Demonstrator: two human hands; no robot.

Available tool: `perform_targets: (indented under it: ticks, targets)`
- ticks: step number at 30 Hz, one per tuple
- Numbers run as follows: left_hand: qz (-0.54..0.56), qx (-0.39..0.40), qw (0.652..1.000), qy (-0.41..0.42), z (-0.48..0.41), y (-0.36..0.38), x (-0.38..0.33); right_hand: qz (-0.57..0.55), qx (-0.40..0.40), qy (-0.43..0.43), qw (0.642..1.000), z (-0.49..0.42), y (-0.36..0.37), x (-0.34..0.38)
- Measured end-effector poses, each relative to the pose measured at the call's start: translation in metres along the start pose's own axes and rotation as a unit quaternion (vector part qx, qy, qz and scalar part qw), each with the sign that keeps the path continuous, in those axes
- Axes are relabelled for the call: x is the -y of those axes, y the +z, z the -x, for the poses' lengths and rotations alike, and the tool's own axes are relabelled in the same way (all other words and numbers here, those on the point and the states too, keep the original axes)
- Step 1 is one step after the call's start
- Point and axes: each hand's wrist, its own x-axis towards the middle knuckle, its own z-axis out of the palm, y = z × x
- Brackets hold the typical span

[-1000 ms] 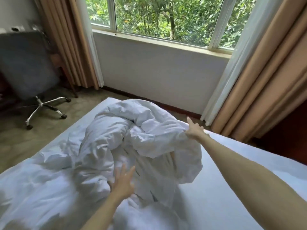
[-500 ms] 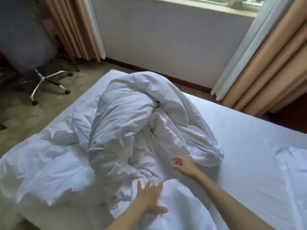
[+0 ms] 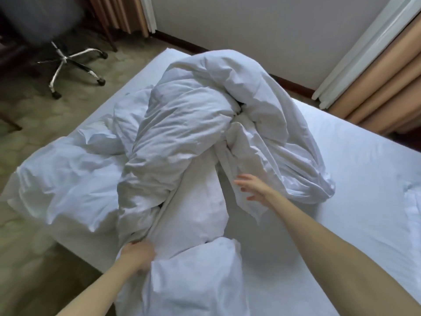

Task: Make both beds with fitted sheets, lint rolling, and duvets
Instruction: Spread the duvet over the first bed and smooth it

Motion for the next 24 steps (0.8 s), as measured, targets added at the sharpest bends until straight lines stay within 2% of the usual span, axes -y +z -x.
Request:
perform_targets:
  ticks: [3,4,7,9,10,12,14,15,17,19,22,24]
  targets:
    - [-0.053,0.005,0.998,0.042,-0.008,0.011,0.012,0.010,0.090,0.058,0.994,0.004,0.058,-0.033]
    - [-0.050,0.001,0.998,0.043,-0.012,0.015,0.010,-0.006,0.097,0.066,0.993,0.005,0.079,-0.048]
    - [-0.008,0.008,0.997,0.072,-0.013,0.015,-0.002,-0.107,0.016,0.023,0.994,0.005,0.129,-0.078]
    - [0.096,-0.018,0.991,0.093,-0.013,0.005,0.000,-0.097,-0.049,-0.031,0.994,0.010,0.140,-0.078]
    - [0.171,-0.059,0.979,0.099,-0.010,-0.002,0.001,-0.071,-0.059,-0.061,0.994,0.023,0.140,-0.069]
    - [0.329,-0.185,0.921,0.095,0.004,-0.018,-0.004,0.001,-0.050,-0.111,0.992,0.047,0.130,-0.057]
    - [0.400,-0.307,0.859,0.087,0.024,-0.043,-0.026,0.083,-0.045,-0.150,0.984,0.081,0.121,-0.048]
    - [0.409,-0.329,0.847,0.086,0.034,-0.057,-0.043,0.122,-0.039,-0.168,0.978,0.099,0.118,-0.049]
    - [0.405,-0.299,0.860,0.083,0.050,-0.084,-0.081,0.209,-0.024,-0.210,0.955,0.142,0.114,-0.058]
    - [0.369,-0.256,0.891,0.061,0.063,-0.102,-0.122,0.240,-0.007,-0.241,0.940,0.180,0.108,-0.078]
    - [0.231,-0.273,0.933,0.032,0.072,-0.095,-0.172,0.193,0.019,-0.218,0.956,0.229,0.087,-0.112]
    - [0.171,-0.295,0.938,0.062,0.080,-0.081,-0.191,0.165,0.056,-0.185,0.967,0.250,0.060,-0.130]
